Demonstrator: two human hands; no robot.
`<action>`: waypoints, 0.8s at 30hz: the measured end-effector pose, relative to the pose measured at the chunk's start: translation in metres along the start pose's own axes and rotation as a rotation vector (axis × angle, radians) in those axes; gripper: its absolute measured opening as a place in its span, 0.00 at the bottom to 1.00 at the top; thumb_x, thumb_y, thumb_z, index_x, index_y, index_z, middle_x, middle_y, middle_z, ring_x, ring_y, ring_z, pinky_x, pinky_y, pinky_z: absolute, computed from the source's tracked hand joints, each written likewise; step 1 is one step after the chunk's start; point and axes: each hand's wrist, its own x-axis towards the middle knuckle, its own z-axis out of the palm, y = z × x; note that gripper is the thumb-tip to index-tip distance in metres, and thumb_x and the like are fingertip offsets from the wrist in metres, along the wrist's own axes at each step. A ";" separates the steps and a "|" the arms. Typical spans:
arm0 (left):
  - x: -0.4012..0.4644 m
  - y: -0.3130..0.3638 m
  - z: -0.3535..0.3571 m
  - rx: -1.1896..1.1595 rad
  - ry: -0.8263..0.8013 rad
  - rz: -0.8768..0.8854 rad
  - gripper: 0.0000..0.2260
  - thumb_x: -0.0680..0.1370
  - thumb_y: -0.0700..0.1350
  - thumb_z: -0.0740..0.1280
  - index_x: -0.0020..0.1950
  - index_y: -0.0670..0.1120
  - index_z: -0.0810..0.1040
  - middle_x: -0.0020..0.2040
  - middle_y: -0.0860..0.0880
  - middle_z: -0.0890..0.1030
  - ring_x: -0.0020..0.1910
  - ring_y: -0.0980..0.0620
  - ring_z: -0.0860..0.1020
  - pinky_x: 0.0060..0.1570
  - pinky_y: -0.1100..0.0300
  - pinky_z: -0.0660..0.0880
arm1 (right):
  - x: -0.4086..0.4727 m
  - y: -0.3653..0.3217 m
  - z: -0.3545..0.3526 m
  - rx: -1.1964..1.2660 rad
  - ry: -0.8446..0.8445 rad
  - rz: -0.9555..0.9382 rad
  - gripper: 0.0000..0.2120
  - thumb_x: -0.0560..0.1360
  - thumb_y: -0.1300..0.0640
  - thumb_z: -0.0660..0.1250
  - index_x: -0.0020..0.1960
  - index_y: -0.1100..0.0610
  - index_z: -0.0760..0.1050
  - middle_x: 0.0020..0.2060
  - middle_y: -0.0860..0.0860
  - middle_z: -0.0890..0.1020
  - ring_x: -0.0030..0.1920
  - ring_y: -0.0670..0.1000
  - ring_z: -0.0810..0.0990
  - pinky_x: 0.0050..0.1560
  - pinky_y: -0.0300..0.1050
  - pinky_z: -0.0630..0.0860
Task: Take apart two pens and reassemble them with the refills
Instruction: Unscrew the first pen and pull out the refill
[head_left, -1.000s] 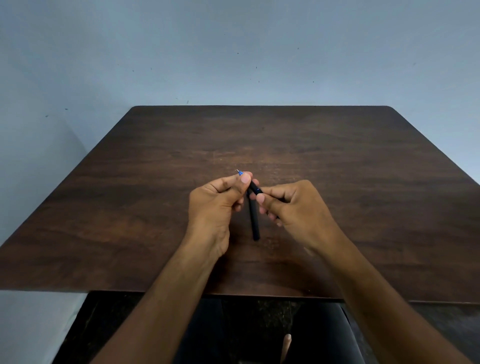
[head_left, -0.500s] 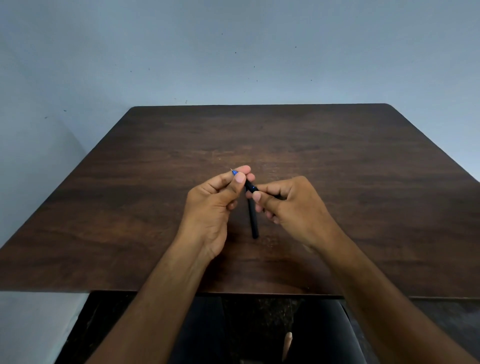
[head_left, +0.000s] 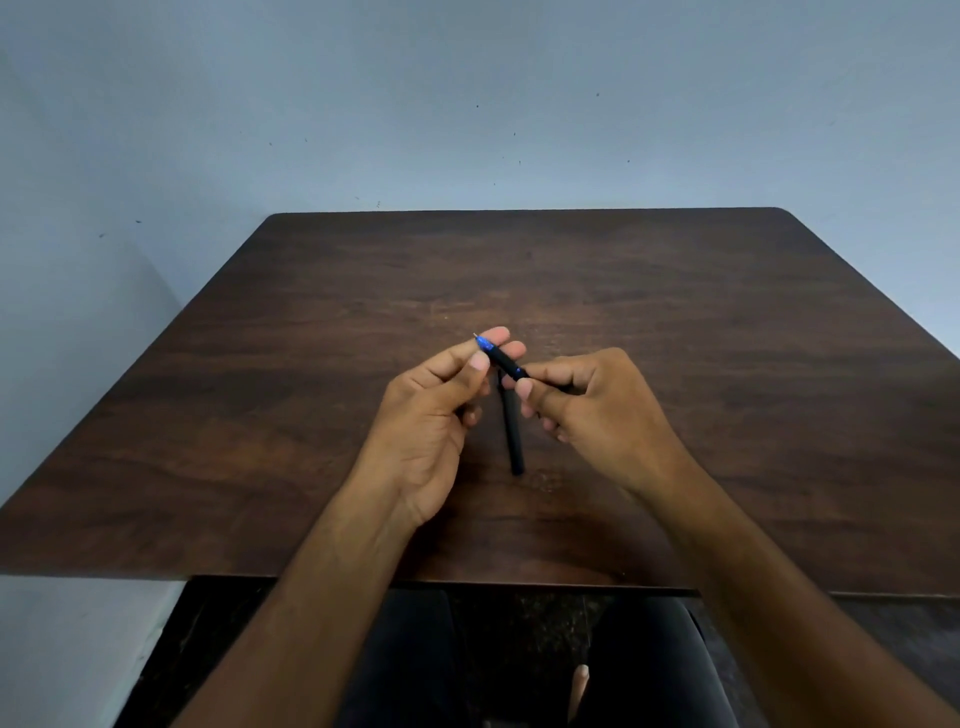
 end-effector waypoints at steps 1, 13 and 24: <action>-0.001 -0.001 0.000 -0.029 0.019 0.006 0.11 0.80 0.40 0.64 0.61 0.45 0.82 0.56 0.47 0.85 0.40 0.58 0.73 0.41 0.61 0.65 | 0.000 0.000 0.000 0.002 -0.008 0.001 0.07 0.79 0.58 0.70 0.47 0.55 0.87 0.33 0.56 0.85 0.31 0.51 0.77 0.33 0.46 0.74; 0.006 -0.002 0.005 -0.020 0.155 0.036 0.09 0.69 0.47 0.76 0.46 0.44 0.86 0.48 0.44 0.87 0.33 0.59 0.74 0.36 0.61 0.64 | -0.001 0.001 0.005 0.049 -0.025 0.018 0.08 0.79 0.58 0.70 0.46 0.58 0.87 0.34 0.58 0.85 0.30 0.45 0.77 0.32 0.40 0.72; 0.003 -0.001 -0.003 0.038 -0.056 -0.018 0.13 0.79 0.46 0.67 0.62 0.47 0.81 0.59 0.50 0.84 0.43 0.61 0.77 0.45 0.59 0.66 | -0.001 0.003 0.004 0.045 -0.002 0.001 0.07 0.79 0.58 0.70 0.46 0.56 0.87 0.32 0.54 0.84 0.30 0.45 0.77 0.33 0.42 0.73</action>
